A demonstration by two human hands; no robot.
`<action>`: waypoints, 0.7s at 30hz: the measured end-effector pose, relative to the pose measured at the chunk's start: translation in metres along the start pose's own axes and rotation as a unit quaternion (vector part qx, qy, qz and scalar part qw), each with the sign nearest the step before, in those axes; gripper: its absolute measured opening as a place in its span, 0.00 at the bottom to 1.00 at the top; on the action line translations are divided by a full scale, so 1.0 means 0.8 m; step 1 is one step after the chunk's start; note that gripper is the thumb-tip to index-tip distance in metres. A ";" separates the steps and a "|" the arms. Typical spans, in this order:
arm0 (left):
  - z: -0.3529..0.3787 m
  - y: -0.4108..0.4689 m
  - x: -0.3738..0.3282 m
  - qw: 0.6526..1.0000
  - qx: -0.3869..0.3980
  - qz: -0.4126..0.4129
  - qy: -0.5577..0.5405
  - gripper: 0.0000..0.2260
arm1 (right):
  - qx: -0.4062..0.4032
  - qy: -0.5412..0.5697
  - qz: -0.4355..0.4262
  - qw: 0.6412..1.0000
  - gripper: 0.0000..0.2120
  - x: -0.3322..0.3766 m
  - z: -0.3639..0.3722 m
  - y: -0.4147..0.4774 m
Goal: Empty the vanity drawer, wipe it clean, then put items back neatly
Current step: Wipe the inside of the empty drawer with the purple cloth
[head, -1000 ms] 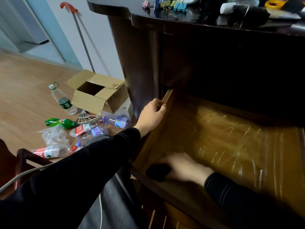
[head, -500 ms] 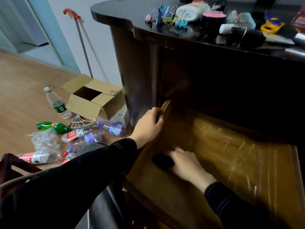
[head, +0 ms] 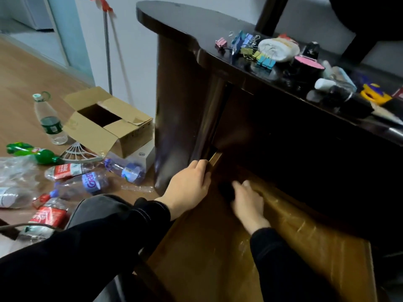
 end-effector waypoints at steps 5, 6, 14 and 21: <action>-0.001 0.002 0.001 1.000 0.009 -0.007 0.002 0.14 | 0.025 0.028 0.073 0.997 0.25 -0.013 -0.013 0.056; -0.001 0.002 0.001 1.000 0.012 -0.011 -0.001 0.14 | 0.027 0.014 0.056 0.998 0.25 -0.013 -0.016 0.052; -0.007 -0.002 -0.006 0.999 0.024 -0.020 -0.009 0.14 | 0.035 -0.021 -0.069 0.997 0.25 -0.011 0.014 -0.073; -0.001 -0.002 -0.003 1.000 0.009 -0.012 -0.004 0.14 | 0.019 -0.011 -0.077 0.997 0.26 -0.039 0.001 -0.019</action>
Point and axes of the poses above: each hand's wrist, its own y-axis towards the middle knuckle, its own z-axis out of the palm, x = y × z, the point moved 1 cm from there along y, towards the middle knuckle, and after that the axes turned 5 degrees about -x, right-handed, at the moved point
